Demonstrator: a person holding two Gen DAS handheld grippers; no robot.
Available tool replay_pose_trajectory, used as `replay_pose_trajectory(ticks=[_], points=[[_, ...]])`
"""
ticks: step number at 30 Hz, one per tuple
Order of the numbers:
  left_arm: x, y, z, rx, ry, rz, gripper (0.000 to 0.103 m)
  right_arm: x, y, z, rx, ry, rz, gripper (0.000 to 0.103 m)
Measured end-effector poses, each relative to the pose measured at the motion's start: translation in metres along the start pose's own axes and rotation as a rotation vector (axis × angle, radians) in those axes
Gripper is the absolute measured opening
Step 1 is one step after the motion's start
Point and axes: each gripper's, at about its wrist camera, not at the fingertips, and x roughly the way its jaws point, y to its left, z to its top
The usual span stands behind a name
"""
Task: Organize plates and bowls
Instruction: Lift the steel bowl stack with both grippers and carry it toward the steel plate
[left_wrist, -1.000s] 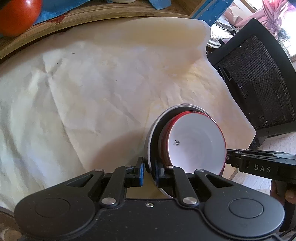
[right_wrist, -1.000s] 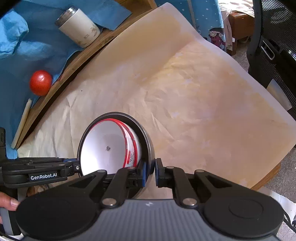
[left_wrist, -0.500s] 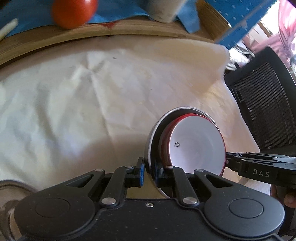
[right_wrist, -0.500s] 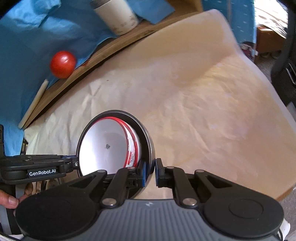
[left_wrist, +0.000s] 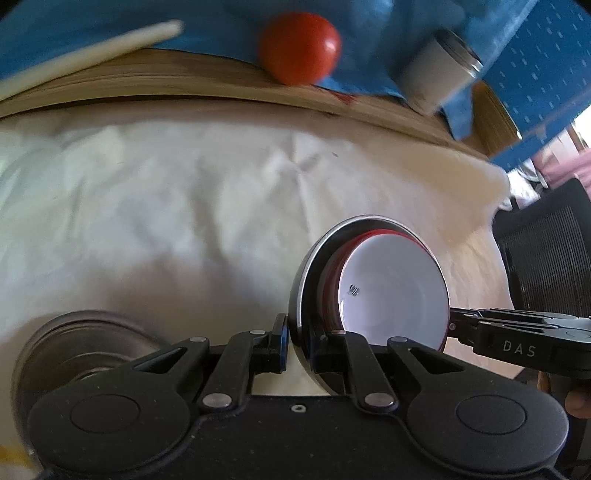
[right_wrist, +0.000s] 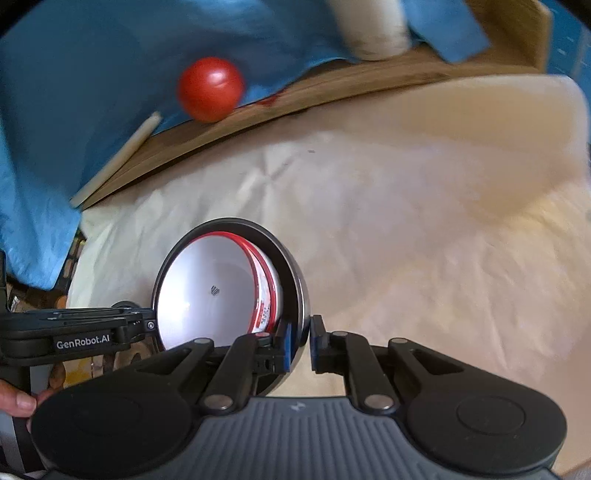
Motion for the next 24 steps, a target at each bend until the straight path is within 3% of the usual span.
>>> replay_pose_trajectory(ticks=[11,24], points=[[-0.034,0.040,-0.013,-0.134,-0.080,0.061,0.011,0.021,0.050,0.022,-0.146,0.049,0.055,0.011],[-0.063,0.077,-0.047,-0.282,-0.127,0.125,0.010,0.047,0.102,0.021,-0.302,0.123,0.109,0.011]])
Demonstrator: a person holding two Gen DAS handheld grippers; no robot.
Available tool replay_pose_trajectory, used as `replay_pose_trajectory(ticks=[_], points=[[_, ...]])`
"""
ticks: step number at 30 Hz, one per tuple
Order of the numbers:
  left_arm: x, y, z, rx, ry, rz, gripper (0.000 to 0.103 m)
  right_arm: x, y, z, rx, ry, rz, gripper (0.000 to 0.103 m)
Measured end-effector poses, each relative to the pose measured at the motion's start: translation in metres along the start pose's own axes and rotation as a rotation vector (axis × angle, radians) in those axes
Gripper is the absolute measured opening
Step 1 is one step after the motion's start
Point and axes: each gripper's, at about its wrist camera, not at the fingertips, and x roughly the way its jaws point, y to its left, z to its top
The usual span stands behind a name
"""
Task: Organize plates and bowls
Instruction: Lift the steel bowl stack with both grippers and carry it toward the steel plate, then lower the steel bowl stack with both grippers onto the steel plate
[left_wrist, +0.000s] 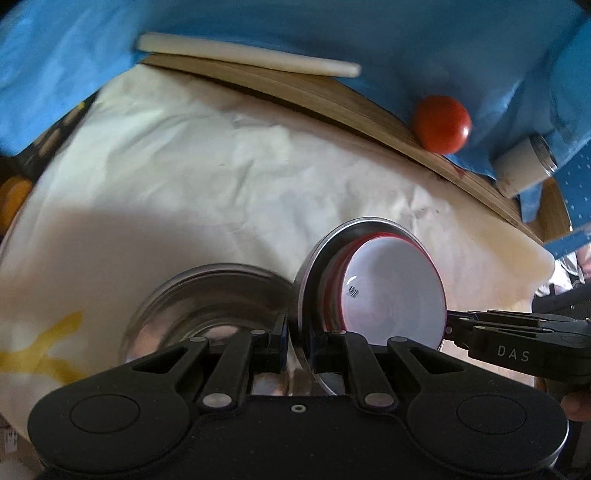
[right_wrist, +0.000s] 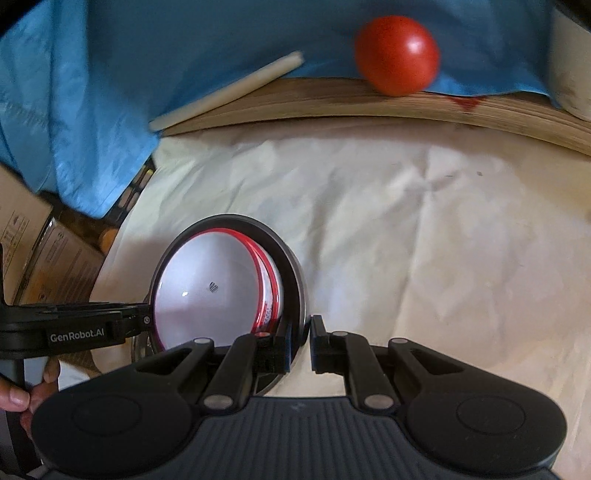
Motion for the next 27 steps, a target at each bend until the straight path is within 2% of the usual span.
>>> replay_pose_trajectory(ticks=[14,27], points=[[-0.016,0.034,-0.015,-0.111,-0.028,0.040,0.010,0.019,0.035,0.006,-0.099,0.059,0.036,0.011],[-0.022,0.058,-0.041,-0.208,-0.027,0.074,0.010,0.041,0.055,-0.001,-0.175,0.130,0.061,0.011]])
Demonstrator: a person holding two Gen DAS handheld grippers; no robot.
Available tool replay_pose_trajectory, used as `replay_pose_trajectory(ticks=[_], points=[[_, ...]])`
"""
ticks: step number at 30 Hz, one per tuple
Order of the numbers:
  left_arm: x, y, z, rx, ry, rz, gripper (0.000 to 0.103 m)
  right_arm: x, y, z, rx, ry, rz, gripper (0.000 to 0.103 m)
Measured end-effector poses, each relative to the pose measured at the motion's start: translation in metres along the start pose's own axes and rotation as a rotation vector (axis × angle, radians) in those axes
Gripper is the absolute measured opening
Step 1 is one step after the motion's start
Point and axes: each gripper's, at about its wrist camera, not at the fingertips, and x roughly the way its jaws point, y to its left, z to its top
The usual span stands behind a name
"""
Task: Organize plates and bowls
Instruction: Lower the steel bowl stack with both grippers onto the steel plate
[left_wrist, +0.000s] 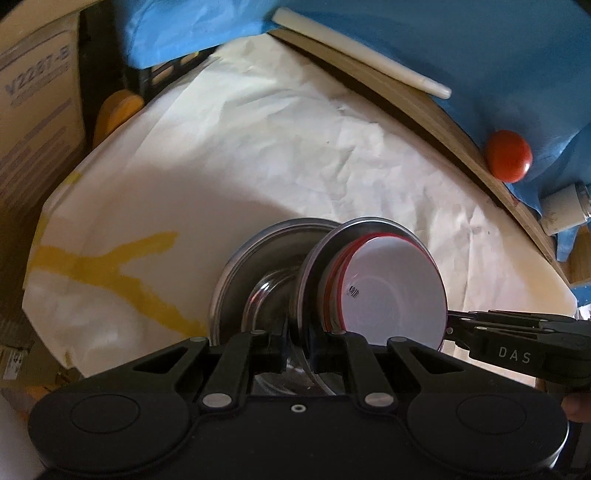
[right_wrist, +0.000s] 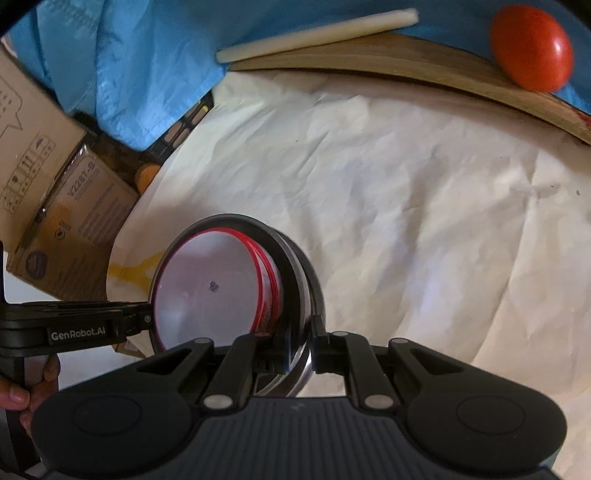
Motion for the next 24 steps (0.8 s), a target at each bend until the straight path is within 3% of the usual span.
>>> replay_pose_trajectory(ticks=[24], points=[[-0.004,0.028,-0.011,-0.091,0.007,0.042,0.010,0.025,0.024,0.006,-0.088,0.068,0.019,0.011]])
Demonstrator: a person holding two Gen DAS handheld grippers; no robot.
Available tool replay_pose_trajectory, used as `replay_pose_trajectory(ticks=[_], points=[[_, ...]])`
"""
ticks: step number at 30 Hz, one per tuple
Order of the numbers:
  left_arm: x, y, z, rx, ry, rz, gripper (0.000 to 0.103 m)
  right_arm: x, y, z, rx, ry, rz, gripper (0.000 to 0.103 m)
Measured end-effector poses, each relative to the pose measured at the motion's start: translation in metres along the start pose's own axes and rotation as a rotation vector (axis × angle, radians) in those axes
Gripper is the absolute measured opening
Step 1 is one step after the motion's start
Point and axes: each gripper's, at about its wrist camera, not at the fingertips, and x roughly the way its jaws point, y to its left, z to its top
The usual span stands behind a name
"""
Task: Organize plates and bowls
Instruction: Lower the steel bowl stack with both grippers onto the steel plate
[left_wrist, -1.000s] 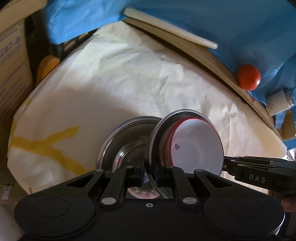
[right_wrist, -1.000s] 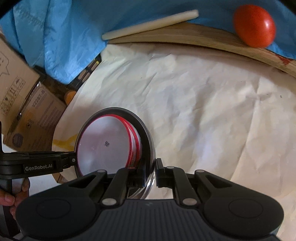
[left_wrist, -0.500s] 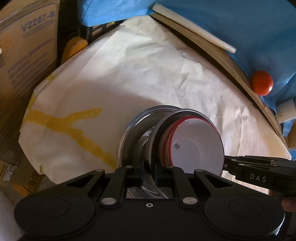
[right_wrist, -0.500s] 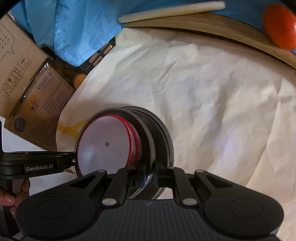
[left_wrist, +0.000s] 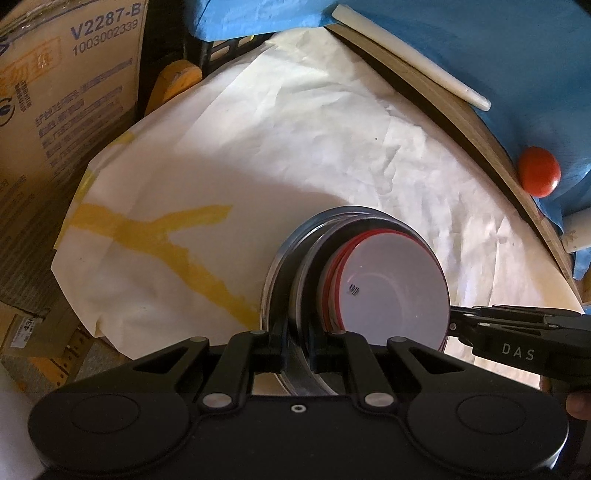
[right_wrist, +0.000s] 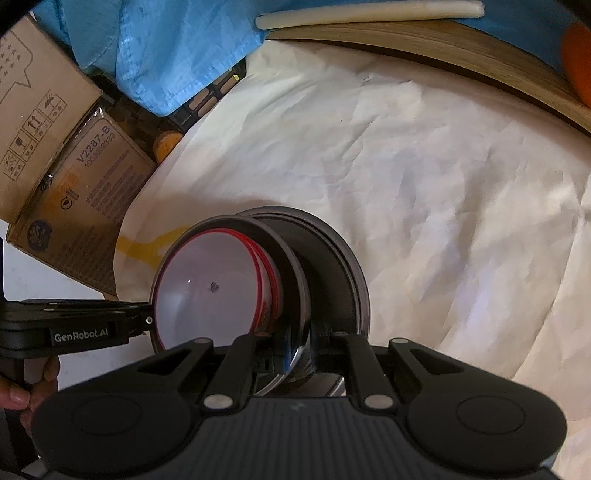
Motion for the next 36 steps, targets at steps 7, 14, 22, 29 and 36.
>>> replay_pose_trajectory(ticks=[7,14,22,29,36], points=[[0.002,0.000,0.001,0.003,0.001,-0.003,0.010,0.001,0.001,0.002,-0.001,0.001,-0.007,0.011],[0.006,-0.005,0.002,0.022,0.016,-0.006,0.011,0.001,-0.003,0.001,0.017,0.003,-0.015,0.011],[0.011,-0.008,0.004,0.039,0.025,-0.011,0.010,-0.002,-0.006,0.001,0.038,-0.012,-0.016,0.012],[0.011,-0.010,0.006,0.047,0.030,-0.009,0.010,-0.004,-0.007,0.000,0.050,-0.016,-0.011,0.013],[0.011,-0.010,0.006,0.046,0.029,-0.010,0.011,-0.006,-0.008,-0.001,0.058,-0.024,-0.010,0.013]])
